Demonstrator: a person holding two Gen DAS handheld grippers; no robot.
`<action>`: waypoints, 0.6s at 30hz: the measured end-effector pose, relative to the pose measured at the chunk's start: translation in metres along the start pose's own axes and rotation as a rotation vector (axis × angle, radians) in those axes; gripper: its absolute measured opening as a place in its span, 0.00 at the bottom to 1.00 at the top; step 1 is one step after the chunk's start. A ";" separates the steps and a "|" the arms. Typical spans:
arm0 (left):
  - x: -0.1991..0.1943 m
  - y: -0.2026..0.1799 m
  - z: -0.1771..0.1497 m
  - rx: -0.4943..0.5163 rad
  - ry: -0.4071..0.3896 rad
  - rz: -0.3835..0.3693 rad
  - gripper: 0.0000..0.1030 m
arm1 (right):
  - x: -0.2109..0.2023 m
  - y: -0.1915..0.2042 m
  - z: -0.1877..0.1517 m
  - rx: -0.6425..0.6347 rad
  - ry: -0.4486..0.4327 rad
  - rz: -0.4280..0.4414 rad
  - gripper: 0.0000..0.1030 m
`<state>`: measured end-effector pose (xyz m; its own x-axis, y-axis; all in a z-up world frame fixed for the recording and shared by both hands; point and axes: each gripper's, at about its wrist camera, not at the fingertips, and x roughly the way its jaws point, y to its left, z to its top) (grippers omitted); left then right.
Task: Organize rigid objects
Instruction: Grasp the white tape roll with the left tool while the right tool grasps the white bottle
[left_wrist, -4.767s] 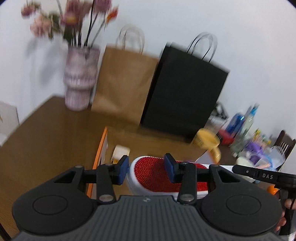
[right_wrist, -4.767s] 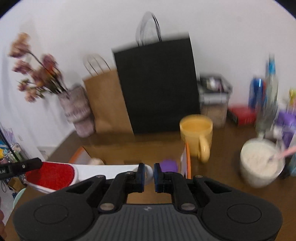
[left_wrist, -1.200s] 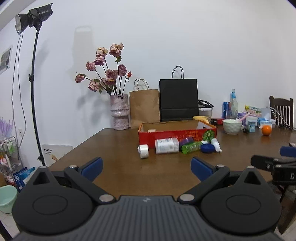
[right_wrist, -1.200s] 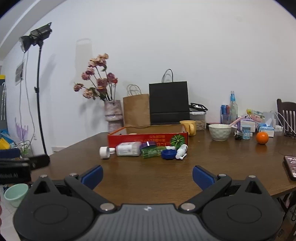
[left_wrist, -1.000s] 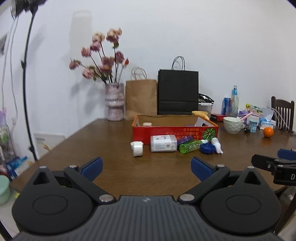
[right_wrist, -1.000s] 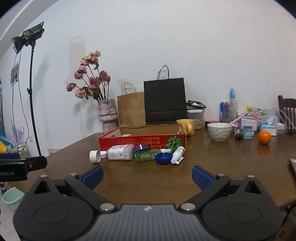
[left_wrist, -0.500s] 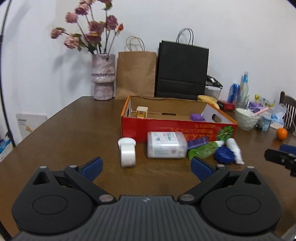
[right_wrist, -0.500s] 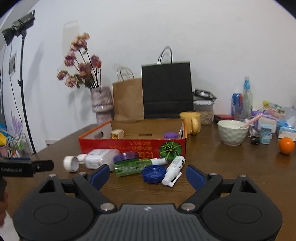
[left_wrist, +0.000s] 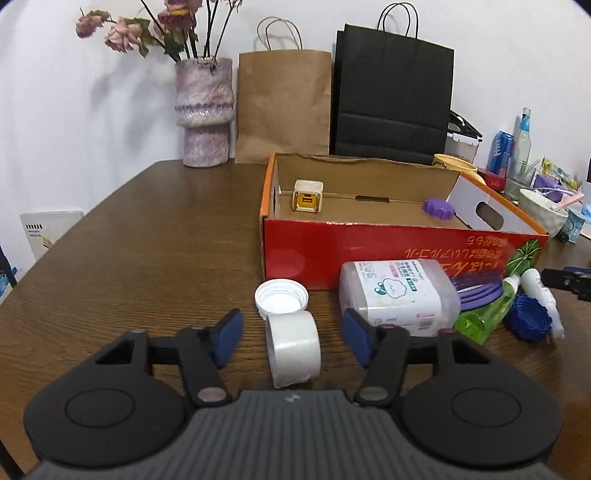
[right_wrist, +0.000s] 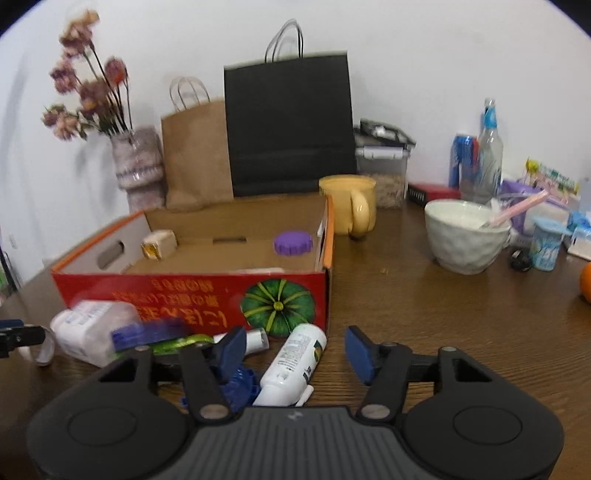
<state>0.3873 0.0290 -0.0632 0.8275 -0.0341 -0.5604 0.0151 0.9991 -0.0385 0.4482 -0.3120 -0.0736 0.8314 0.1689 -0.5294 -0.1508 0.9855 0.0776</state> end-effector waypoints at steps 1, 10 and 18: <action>0.003 0.001 0.000 -0.004 0.006 -0.001 0.29 | 0.006 0.001 -0.001 -0.007 0.016 -0.006 0.53; -0.003 -0.007 -0.005 0.047 -0.029 0.008 0.24 | 0.022 -0.008 -0.008 0.011 0.062 -0.025 0.27; -0.048 -0.007 -0.008 0.000 -0.083 0.037 0.23 | -0.006 -0.005 -0.012 -0.007 0.032 -0.007 0.26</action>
<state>0.3434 0.0233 -0.0424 0.8710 0.0054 -0.4913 -0.0166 0.9997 -0.0185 0.4377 -0.3182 -0.0807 0.8147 0.1611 -0.5570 -0.1487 0.9866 0.0679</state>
